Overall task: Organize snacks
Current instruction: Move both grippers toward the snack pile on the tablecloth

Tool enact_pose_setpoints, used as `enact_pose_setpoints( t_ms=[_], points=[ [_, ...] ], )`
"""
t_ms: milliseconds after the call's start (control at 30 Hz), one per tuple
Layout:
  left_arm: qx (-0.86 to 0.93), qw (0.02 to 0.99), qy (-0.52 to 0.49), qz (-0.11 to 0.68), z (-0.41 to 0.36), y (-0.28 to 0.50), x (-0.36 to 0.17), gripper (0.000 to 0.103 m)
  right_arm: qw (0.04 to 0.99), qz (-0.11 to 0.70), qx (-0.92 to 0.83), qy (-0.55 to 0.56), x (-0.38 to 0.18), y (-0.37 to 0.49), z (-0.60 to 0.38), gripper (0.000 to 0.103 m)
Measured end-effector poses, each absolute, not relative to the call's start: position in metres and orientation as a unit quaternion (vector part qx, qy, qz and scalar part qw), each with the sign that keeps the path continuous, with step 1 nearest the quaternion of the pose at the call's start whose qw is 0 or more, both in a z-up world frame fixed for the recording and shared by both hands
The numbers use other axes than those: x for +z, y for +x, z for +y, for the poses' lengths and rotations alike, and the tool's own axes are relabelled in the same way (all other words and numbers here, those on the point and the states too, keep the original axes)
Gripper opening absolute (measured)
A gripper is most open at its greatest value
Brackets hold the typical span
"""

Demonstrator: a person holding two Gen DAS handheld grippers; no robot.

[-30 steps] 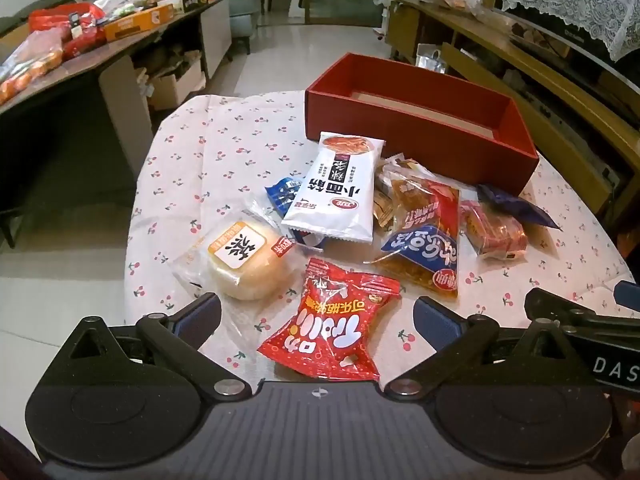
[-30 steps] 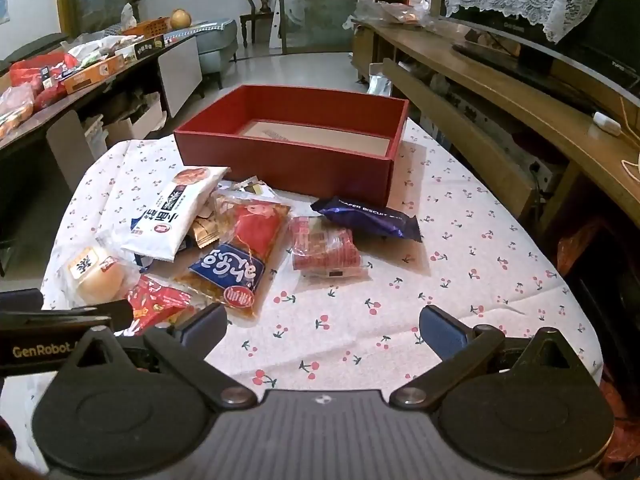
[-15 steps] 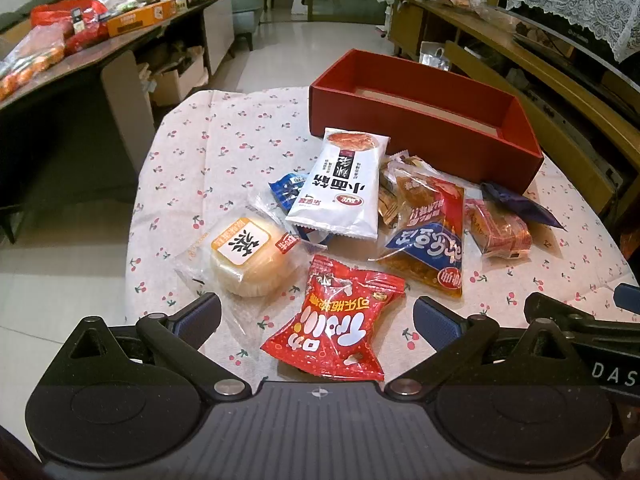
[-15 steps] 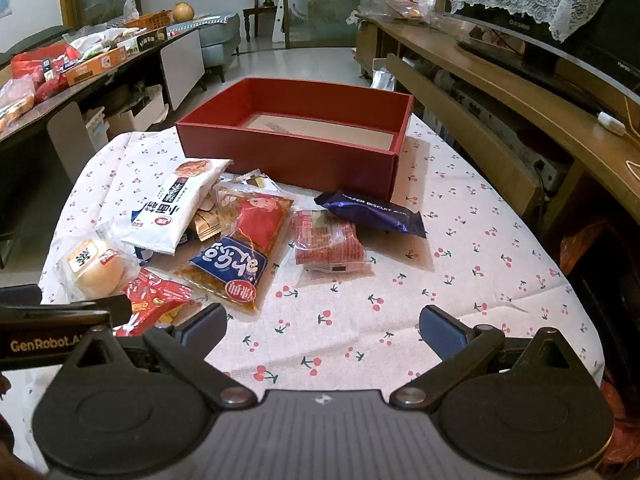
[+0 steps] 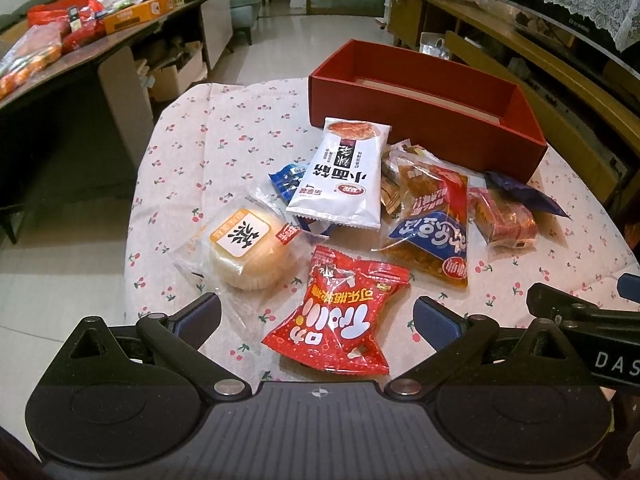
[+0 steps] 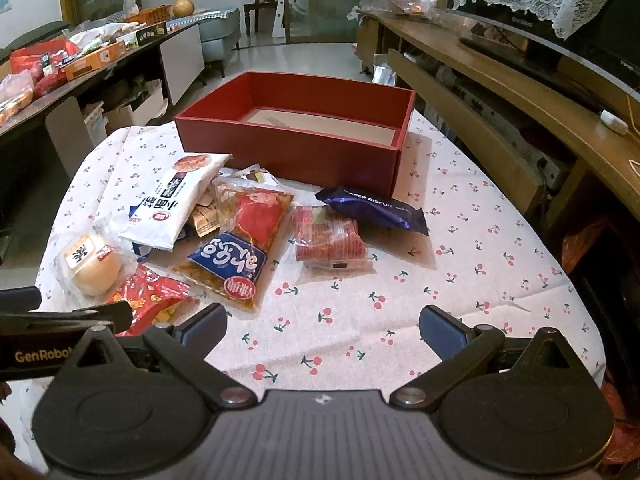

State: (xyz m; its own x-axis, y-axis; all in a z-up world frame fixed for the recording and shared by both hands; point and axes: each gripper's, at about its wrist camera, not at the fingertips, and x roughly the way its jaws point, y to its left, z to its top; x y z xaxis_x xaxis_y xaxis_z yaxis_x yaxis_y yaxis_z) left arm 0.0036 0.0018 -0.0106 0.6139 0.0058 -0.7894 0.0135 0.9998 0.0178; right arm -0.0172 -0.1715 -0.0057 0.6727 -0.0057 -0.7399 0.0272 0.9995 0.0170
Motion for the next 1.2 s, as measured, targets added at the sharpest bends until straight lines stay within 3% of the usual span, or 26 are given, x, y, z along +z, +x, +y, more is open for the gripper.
enact_pose_setpoints(
  t_ms=[933, 1200],
  points=[
    [-0.014, 0.881, 0.034, 0.472, -0.002, 0.024, -0.031, 0.100, 0.894, 0.447, 0.003, 0.015, -0.025, 0.003, -0.169, 0.103],
    [-0.045, 0.863, 0.048, 0.501, -0.014, 0.038, -0.044, 0.093, 0.894, 0.448, 0.000, 0.020, -0.022, 0.010, -0.180, 0.103]
  ],
)
